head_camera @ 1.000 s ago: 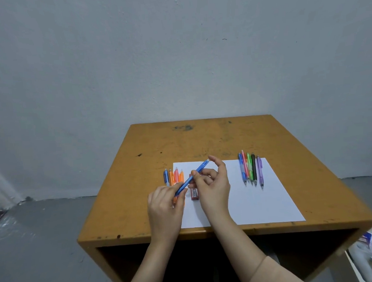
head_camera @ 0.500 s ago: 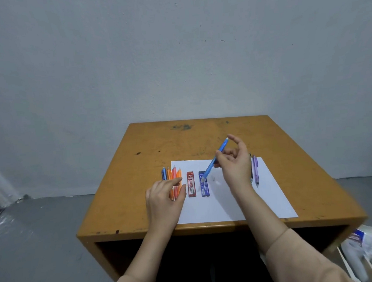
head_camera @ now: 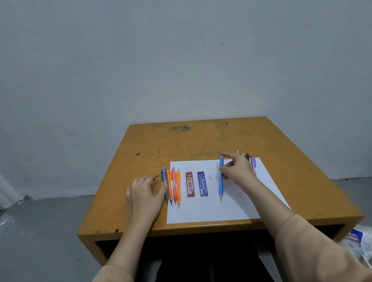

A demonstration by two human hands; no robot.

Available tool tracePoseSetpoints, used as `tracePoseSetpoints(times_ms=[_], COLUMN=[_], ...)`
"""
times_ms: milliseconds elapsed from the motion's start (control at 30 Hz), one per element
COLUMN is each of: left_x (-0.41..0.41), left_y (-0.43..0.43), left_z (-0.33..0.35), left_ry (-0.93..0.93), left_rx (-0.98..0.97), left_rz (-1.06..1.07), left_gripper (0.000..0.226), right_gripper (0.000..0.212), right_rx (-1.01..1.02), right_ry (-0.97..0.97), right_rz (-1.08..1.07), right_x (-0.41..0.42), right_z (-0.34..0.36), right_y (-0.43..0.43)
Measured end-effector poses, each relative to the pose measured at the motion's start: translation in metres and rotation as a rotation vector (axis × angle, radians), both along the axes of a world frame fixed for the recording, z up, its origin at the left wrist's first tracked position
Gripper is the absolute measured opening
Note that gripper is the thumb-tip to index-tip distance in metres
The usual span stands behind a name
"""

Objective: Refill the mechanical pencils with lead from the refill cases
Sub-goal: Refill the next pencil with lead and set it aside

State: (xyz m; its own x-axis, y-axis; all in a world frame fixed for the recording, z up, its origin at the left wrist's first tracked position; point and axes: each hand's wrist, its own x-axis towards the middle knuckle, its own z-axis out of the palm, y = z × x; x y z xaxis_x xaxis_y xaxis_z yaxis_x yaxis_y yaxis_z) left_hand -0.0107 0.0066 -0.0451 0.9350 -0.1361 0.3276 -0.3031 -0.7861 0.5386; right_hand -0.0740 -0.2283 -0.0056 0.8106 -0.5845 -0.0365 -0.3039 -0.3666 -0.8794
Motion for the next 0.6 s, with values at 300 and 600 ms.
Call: tracePoseSetpoints(times_ms=[300,600], left_x=[0.0014,-0.0007], left_y=[0.0040,0.0039], left_z=[-0.0059,-0.0060], left_ry=[0.053,0.075], left_rx=[0.124,0.236], left_rz=[0.013,-0.019], left_gripper=[0.057,0.056], right_gripper=[0.043,0.039], right_rx=[-0.035,-0.038], right_ry=[0.153,0.138], right_rz=[0.030,0.017], right_x=[-0.0007,-0.0042], right_z=[-0.0060,-0.0097], right_y=[0.0025,0.0036])
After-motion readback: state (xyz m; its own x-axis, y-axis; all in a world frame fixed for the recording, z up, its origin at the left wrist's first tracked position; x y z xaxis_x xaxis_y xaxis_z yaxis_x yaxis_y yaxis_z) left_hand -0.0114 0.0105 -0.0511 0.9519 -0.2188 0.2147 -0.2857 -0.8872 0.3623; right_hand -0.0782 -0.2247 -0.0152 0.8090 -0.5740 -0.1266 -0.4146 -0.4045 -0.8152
